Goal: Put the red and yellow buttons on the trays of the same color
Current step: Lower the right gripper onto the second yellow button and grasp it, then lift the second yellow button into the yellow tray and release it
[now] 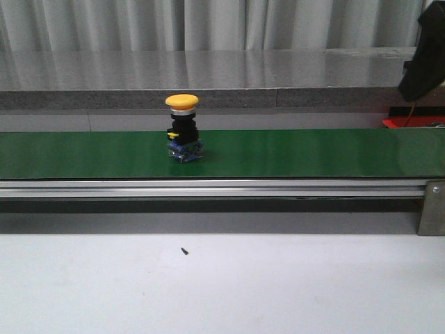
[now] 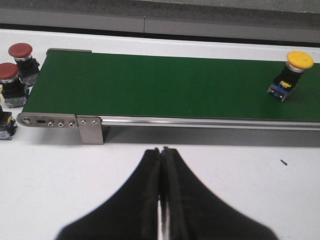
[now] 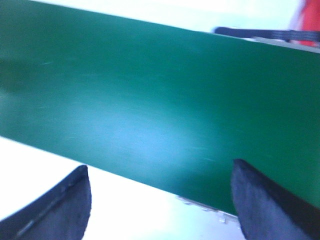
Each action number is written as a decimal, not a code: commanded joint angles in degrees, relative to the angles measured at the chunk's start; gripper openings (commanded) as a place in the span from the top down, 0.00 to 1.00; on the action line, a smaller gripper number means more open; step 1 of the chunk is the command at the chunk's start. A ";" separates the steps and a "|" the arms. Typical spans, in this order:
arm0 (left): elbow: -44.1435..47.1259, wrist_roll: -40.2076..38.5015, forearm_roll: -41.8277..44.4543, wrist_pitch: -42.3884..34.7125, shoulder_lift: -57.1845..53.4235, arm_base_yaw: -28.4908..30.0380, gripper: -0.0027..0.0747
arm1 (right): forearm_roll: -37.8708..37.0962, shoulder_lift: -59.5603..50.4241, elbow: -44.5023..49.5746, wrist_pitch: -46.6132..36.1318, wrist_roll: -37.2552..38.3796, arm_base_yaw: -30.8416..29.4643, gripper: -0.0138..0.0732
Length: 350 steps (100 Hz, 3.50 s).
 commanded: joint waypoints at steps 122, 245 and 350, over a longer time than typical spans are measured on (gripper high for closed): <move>-1.49 -0.39 -0.42 -3.78 0.52 -0.38 0.99 | 2.33 22.84 -28.52 2.91 -9.43 20.47 0.19; -1.49 -0.39 -0.42 -3.78 0.52 -0.38 0.99 | 6.00 12.13 -16.83 -2.68 -7.40 8.28 0.63; -1.49 -0.39 -0.42 -3.78 0.52 -0.38 0.99 | 8.68 2.73 -2.80 -14.73 -3.97 -32.90 0.63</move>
